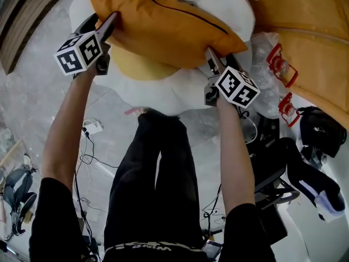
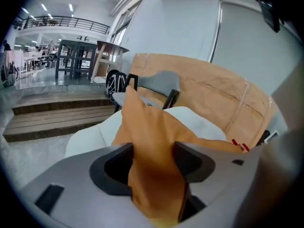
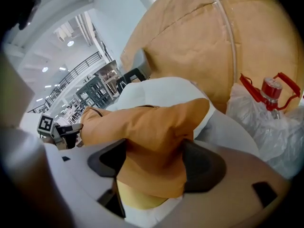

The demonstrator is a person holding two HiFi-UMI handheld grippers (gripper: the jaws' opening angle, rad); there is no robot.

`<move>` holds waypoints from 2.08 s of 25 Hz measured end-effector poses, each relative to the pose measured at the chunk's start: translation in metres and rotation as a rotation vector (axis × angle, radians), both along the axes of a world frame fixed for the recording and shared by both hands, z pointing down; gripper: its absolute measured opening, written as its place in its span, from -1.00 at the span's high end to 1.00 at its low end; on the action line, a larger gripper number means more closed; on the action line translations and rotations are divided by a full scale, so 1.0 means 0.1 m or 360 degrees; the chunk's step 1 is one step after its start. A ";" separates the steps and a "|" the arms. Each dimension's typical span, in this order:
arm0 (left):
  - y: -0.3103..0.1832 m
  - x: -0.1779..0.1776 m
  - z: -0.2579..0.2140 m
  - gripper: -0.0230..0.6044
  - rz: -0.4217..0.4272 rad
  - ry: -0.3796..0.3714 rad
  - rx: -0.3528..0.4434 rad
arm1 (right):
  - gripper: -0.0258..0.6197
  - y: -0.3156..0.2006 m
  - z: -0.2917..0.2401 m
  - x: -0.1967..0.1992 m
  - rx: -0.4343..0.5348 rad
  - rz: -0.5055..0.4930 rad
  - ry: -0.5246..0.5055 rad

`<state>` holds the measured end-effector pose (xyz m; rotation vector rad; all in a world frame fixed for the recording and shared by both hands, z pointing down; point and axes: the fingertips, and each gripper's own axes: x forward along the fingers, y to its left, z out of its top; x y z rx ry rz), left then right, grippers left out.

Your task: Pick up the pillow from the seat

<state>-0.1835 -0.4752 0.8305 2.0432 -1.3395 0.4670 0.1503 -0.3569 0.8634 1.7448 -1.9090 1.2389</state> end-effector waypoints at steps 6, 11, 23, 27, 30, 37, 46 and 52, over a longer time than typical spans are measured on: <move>-0.01 0.10 0.03 0.29 0.0059 0.0027 -0.0026 | 0.01 -0.07 0.04 -0.05 -0.0004 -0.0028 0.0012; 0.04 0.14 0.08 0.59 0.0053 0.0060 -0.0077 | 0.45 -0.06 0.05 -0.13 0.0061 -0.0041 0.0015; 0.21 0.14 -0.01 0.83 0.0046 0.0073 -0.0117 | 0.71 0.05 -0.01 -0.22 0.0082 -0.0060 -0.0062; 0.29 0.13 -0.25 0.83 0.0075 0.0102 -0.0101 | 0.71 0.09 -0.26 -0.20 0.0127 -0.0066 -0.0054; 0.34 0.07 -0.56 0.83 0.0083 0.0110 -0.0088 | 0.71 0.06 -0.65 -0.22 0.0211 -0.0110 -0.0018; 0.74 -0.05 -1.61 0.84 0.0031 0.0127 -0.0038 | 0.71 0.05 -1.81 -0.24 0.0375 -0.0270 0.0036; 1.31 -0.13 -3.29 0.85 0.0091 0.0058 0.0214 | 0.71 0.51 -3.40 -0.28 0.0587 -0.0371 0.0015; 1.82 0.00 -4.06 0.85 0.0105 0.0037 0.0358 | 0.70 0.92 -4.15 -0.15 0.0686 -0.0354 0.0033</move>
